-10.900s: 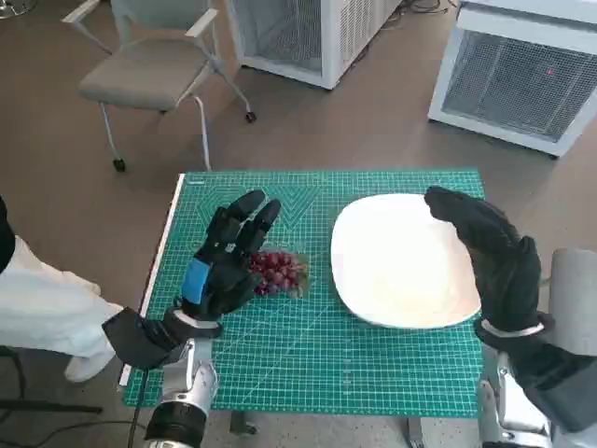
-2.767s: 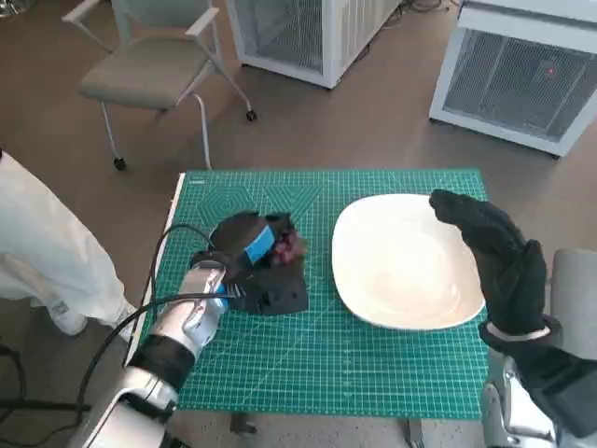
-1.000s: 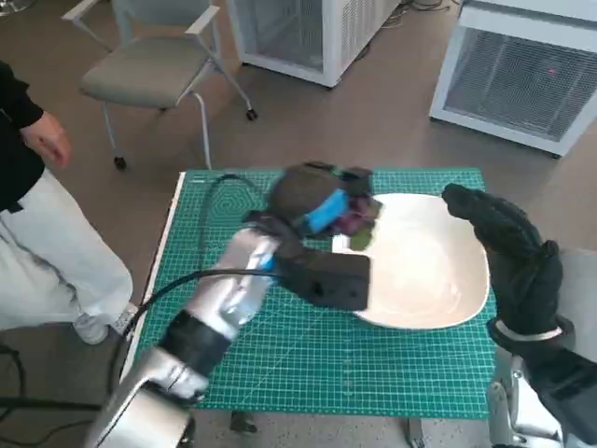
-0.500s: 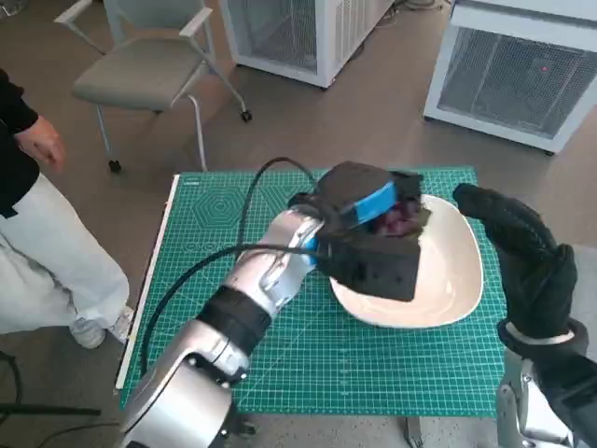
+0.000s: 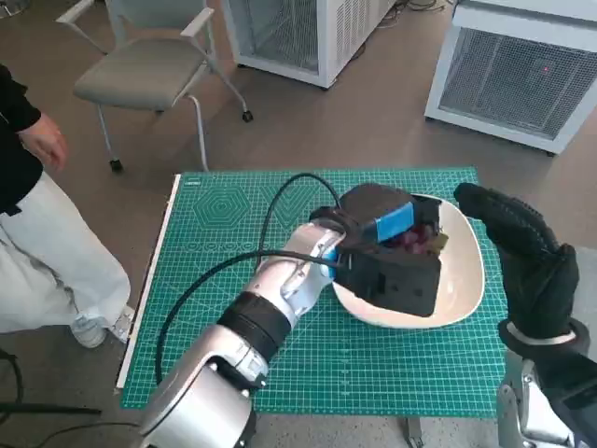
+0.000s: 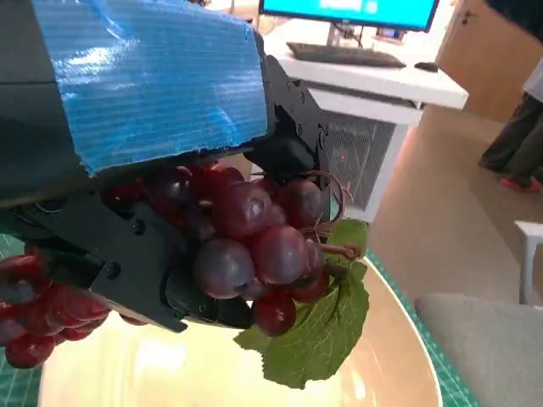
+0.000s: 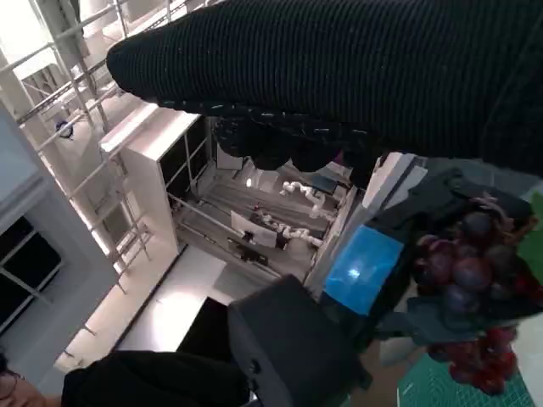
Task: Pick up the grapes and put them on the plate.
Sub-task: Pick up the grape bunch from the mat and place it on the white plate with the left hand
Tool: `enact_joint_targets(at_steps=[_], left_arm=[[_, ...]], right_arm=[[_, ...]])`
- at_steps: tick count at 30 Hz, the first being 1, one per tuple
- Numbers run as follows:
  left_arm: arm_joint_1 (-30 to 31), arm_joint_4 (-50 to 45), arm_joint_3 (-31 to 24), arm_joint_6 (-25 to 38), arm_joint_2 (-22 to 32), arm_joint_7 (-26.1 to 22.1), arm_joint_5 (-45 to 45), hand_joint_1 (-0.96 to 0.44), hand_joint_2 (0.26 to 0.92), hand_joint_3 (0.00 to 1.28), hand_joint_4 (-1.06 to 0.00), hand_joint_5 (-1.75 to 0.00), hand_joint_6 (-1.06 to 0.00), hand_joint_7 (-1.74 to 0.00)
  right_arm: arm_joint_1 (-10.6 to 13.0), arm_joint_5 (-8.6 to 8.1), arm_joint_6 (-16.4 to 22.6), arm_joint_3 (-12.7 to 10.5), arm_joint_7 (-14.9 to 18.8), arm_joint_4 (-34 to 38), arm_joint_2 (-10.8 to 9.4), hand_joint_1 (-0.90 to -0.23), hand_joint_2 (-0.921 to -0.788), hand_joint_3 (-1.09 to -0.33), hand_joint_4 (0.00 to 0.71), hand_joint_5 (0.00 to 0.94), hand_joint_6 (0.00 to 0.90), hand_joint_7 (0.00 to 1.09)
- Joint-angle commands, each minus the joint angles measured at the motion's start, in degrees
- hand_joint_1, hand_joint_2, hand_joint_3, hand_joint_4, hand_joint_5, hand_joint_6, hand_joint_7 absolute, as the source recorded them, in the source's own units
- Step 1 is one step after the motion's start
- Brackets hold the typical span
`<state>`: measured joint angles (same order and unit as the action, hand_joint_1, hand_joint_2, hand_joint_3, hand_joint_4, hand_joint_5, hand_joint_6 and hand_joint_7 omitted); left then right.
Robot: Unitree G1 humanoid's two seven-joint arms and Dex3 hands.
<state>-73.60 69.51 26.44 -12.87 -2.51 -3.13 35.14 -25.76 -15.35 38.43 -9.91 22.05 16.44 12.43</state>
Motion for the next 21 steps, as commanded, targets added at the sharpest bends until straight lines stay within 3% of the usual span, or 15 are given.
enact_joint_targets(at_steps=[1,12,16,18,21], left_arm=[[-2.00,1.15,-0.03,0.74,-0.97,0.73,-0.36,0.00,0.921,0.12,-0.61,-1.21,-0.58,-1.25],[-2.22,2.26,-0.17,2.07,-1.68,0.31,-0.57,0.00,0.920,0.11,-0.59,-1.35,-0.64,-1.07],[-1.60,2.30,0.60,2.29,-1.96,0.50,0.13,0.13,0.917,0.17,-0.54,-1.38,-0.53,-0.86],[-1.17,2.24,2.04,2.06,-1.91,0.92,1.54,0.14,0.903,0.18,-0.43,-1.14,-0.41,-0.61],[-1.00,2.29,5.05,1.75,-1.58,1.55,4.45,-0.04,0.882,0.11,-0.25,-0.50,-0.29,-0.29]], right_arm=[[1.04,0.62,-1.05,0.15,-0.40,0.32,-0.03,-0.606,-0.921,-0.726,0.335,0.003,0.001,0.69],[0.78,0.24,-1.21,0.39,-0.06,0.94,-0.25,-0.606,-0.921,-0.726,0.335,0.003,0.001,0.69],[0.68,0.48,-1.09,0.50,-0.14,1.31,-0.32,-0.605,-0.921,-0.726,0.336,0.003,0.002,0.69],[0.63,0.51,-1.01,0.52,-0.10,1.53,-0.32,-0.604,-0.921,-0.725,0.336,0.003,0.003,0.69],[0.61,0.58,-0.91,0.59,-0.13,1.65,-0.30,-0.602,-0.921,-0.725,0.336,0.003,0.003,0.69]])
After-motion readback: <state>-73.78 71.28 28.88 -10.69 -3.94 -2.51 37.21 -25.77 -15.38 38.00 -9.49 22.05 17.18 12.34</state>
